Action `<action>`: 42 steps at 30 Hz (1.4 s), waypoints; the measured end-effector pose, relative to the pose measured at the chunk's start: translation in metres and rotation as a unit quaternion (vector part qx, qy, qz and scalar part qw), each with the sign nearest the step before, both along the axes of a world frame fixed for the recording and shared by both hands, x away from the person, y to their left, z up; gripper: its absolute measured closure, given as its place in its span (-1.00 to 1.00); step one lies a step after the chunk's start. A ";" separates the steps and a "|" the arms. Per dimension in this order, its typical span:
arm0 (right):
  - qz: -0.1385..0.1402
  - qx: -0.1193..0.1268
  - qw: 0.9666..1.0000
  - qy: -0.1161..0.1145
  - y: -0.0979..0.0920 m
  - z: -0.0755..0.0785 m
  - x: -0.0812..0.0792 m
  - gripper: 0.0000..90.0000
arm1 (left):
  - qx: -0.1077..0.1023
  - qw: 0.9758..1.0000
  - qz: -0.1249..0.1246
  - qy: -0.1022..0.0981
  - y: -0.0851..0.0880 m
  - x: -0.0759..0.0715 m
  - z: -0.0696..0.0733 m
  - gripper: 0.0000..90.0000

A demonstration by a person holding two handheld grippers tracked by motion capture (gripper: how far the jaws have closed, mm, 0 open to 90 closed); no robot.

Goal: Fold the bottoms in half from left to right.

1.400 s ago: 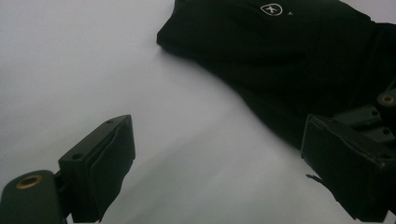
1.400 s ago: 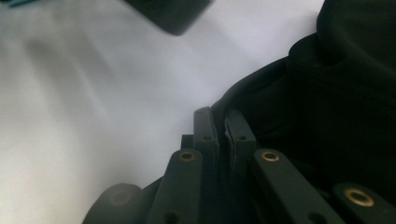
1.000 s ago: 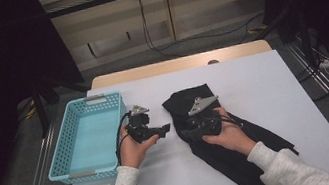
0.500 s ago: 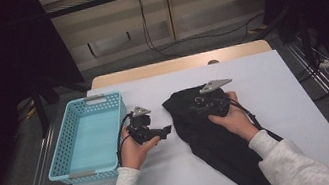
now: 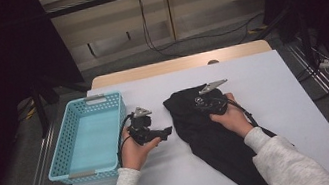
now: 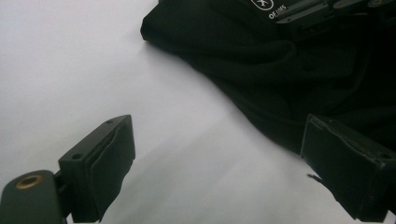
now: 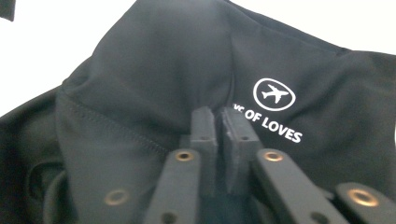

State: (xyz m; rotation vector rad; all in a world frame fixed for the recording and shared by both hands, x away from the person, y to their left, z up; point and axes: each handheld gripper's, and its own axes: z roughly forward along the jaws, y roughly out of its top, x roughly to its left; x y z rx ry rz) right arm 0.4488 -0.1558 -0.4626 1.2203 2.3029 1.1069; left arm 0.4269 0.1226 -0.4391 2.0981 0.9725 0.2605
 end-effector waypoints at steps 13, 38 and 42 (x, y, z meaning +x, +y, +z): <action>-0.051 -0.023 0.998 -0.040 -0.032 0.020 -0.005 0.94 | -0.002 1.000 0.001 0.002 0.000 0.002 -0.001 -0.78; -0.096 -0.011 0.995 -0.027 -0.058 0.018 -0.018 0.19 | -0.008 1.000 0.006 0.007 -0.009 0.011 -0.007 -0.76; -0.097 -0.003 0.995 -0.030 -0.065 0.024 -0.029 0.00 | -0.009 1.000 0.002 0.010 -0.014 0.015 -0.008 -0.76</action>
